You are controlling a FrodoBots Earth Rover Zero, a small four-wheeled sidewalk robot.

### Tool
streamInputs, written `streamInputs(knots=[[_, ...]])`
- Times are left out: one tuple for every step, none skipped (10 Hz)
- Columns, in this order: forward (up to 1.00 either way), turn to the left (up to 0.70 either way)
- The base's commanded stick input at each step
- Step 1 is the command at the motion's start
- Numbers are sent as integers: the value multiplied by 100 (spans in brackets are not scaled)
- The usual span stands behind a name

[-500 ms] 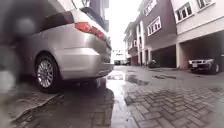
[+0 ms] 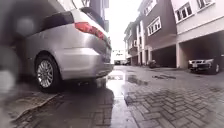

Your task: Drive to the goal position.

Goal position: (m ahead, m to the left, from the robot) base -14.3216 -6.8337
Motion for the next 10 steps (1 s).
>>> streamInputs(knots=[[0,-20],[0,-43],[0,-61],[0,-70],[0,-70],[0,-70],[0,-70],[0,-70],[0,-70],[0,-70]])
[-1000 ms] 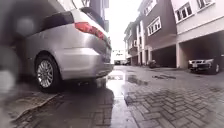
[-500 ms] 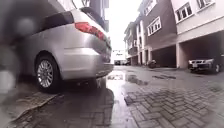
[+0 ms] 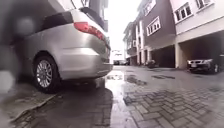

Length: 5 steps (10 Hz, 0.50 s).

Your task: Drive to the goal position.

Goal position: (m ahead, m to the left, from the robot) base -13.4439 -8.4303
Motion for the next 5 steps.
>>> streamInputs(knots=[[0,-70],[0,-70],[0,-70],[0,-70],[0,-70]])
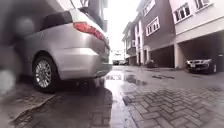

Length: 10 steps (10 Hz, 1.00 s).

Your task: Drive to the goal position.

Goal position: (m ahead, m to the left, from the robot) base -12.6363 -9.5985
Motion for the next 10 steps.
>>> streamInputs(knots=[[0,-70],[0,-70],[0,-70],[0,-70],[0,-70],[0,-70],[0,-70],[0,-70],[0,-70],[0,-70]])
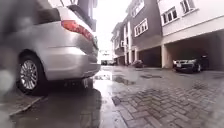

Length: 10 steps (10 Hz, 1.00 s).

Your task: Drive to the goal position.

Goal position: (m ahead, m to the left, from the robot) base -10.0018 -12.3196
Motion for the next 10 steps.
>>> streamInputs(knots=[[0,-70],[0,-70],[0,-70],[0,-70],[0,-70],[0,-70],[0,-70],[0,-70],[0,-70],[0,-70]])
